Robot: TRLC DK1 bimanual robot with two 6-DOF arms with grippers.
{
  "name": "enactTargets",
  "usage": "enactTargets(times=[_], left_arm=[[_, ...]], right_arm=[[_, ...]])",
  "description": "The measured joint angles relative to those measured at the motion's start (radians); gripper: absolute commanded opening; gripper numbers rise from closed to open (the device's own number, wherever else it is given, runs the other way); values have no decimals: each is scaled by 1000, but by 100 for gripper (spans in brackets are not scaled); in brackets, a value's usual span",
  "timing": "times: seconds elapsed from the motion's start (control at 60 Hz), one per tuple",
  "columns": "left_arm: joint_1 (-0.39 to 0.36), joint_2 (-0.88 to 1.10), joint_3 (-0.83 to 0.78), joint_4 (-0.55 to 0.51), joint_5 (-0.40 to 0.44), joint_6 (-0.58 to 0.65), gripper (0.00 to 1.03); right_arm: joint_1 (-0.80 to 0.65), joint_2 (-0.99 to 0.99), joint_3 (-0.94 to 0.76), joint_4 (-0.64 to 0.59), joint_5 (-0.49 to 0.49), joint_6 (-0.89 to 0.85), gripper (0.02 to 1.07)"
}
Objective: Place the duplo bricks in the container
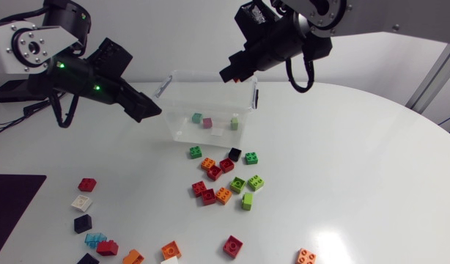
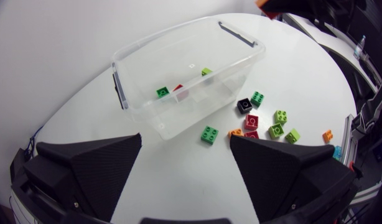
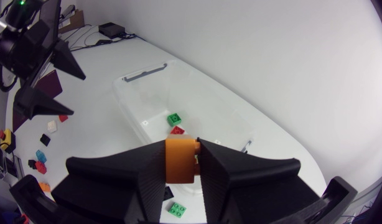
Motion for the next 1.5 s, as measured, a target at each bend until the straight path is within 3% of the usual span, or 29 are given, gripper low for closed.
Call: enactTargets(times=[0.333, 0.7, 0.733, 0.817, 0.867, 1.05, 1.15, 1.35, 1.5], left_arm=[[5, -150, -220, -39, 38, 172, 99], [50, -258, -318, -154, 75, 404, 97], [53, -264, -328, -166, 76, 434, 97], [62, -272, -351, -188, 79, 500, 97], [67, -272, -369, -210, 79, 542, 97], [71, -266, -389, -317, 74, 620, 96], [51, -243, -387, -389, 19, 599, 96], [-71, -235, -392, -486, -70, 510, 96], [-157, -301, -496, -457, -111, 522, 96]], right_arm=[[-16, 138, 85, 117, -23, 0, 32], [-51, 277, 193, 167, -22, 0, 35], [-58, 296, 212, 167, -22, 0, 41], [-72, 340, 261, 166, -21, 0, 85], [-77, 356, 276, 164, -14, 0, 101], [-81, 346, 271, 151, -6, 0, 102], [-81, 298, 223, 151, 2, 0, 102], [-87, 151, 83, 151, 9, -1, 102], [-87, 46, -23, 151, -8, -6, 102]])
